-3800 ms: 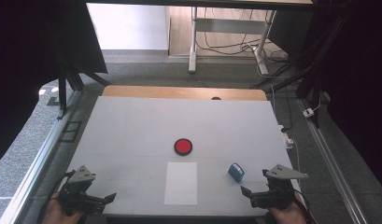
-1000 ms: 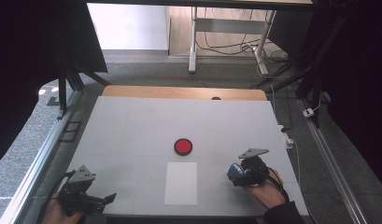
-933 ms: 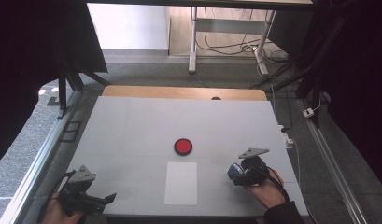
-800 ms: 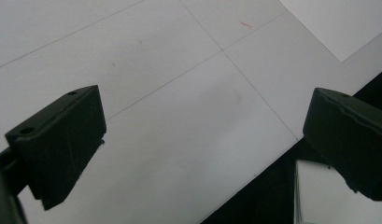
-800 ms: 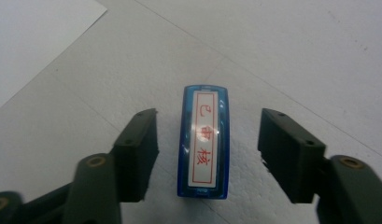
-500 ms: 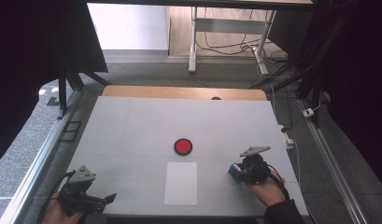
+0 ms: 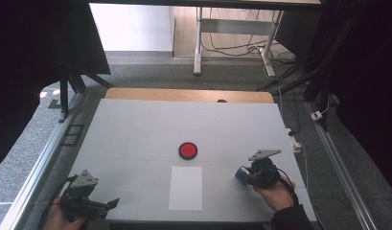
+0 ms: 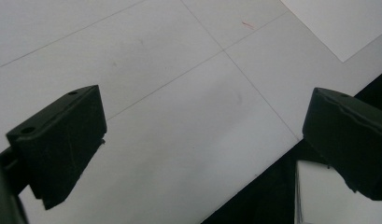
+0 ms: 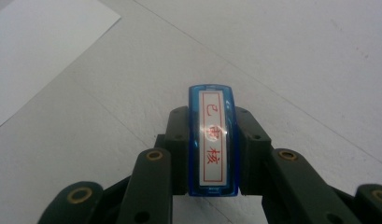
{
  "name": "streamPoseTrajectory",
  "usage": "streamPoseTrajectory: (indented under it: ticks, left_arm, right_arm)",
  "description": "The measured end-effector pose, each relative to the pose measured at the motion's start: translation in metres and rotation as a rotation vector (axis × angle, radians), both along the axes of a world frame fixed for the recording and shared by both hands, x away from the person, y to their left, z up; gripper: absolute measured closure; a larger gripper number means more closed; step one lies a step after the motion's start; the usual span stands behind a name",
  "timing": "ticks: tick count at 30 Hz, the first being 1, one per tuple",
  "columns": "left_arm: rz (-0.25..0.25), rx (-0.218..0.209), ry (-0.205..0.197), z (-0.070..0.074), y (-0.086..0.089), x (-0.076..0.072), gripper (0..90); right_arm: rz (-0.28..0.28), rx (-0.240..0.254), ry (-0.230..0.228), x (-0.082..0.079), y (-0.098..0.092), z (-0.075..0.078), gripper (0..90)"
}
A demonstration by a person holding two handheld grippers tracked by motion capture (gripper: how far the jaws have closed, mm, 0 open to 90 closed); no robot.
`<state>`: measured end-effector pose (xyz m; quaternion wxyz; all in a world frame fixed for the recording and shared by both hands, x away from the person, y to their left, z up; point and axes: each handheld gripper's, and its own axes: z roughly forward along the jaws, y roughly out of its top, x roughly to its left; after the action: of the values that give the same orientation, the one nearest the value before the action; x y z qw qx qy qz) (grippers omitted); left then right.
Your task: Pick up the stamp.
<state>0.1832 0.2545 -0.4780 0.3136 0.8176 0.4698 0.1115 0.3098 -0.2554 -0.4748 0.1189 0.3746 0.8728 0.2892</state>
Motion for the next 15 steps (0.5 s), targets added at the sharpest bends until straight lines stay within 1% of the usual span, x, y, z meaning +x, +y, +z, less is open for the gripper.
streamPoseTrajectory:
  ticks: [2, 4, 13, 15]
  left_arm:
    - [0.003, -0.007, 0.006, 0.0, 0.001, 0.0, 0.2]
    - [0.008, -0.01, 0.006, 0.0, 0.001, 0.0, 0.2]
    - [0.008, -0.018, 0.007, 0.0, 0.002, 0.0, 0.1]
    - [0.008, -0.02, 0.009, 0.0, 0.002, 0.0, 0.1]
  right_arm:
    - [0.01, 0.014, -0.011, 0.0, -0.001, 0.002, 70.4]
    - [0.007, 0.035, -0.021, -0.001, -0.001, 0.003, 70.4]
    - [0.033, 0.067, -0.061, -0.004, 0.0, 0.011, 70.4]
    - [0.04, 0.076, -0.064, -0.005, 0.0, 0.013, 70.4]
